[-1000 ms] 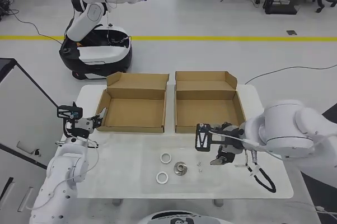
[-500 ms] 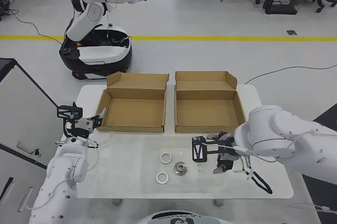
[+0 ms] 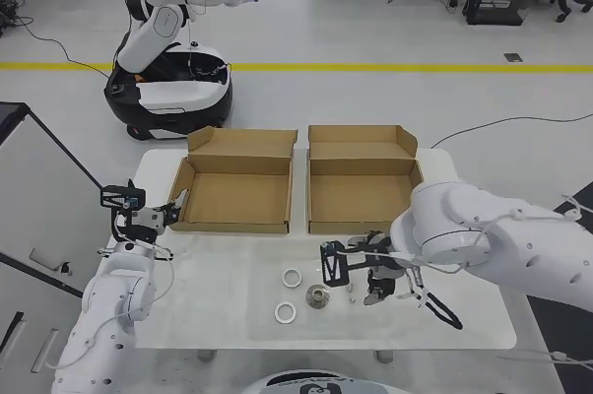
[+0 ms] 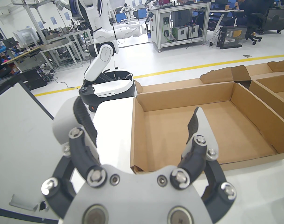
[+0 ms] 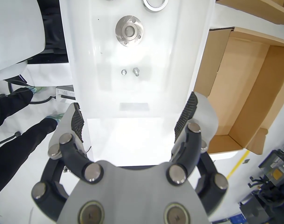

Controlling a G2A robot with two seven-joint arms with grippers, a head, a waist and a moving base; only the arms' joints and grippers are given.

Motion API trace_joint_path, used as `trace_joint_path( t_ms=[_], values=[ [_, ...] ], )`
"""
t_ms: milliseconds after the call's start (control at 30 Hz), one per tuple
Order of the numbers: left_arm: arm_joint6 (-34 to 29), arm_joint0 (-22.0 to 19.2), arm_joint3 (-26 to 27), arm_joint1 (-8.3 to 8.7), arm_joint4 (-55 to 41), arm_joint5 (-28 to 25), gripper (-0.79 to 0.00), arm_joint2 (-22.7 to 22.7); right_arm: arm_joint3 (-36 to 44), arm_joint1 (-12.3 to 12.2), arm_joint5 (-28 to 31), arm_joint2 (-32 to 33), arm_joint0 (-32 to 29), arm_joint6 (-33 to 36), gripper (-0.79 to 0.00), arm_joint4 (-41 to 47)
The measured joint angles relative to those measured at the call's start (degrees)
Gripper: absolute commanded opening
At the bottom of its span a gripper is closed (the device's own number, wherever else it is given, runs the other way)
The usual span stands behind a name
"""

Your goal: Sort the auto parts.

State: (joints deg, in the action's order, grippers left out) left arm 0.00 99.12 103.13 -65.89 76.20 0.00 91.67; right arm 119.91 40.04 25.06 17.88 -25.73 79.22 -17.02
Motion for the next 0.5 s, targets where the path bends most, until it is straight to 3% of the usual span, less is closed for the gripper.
trace_joint_path(
  t_ms=[500],
  values=[
    [0.00,0.00,0.00,0.00,0.00,0.00,0.000,0.00,-6.92,5.97,-1.57,-4.39,-0.25,0.10,0.000,0.10]
  ],
)
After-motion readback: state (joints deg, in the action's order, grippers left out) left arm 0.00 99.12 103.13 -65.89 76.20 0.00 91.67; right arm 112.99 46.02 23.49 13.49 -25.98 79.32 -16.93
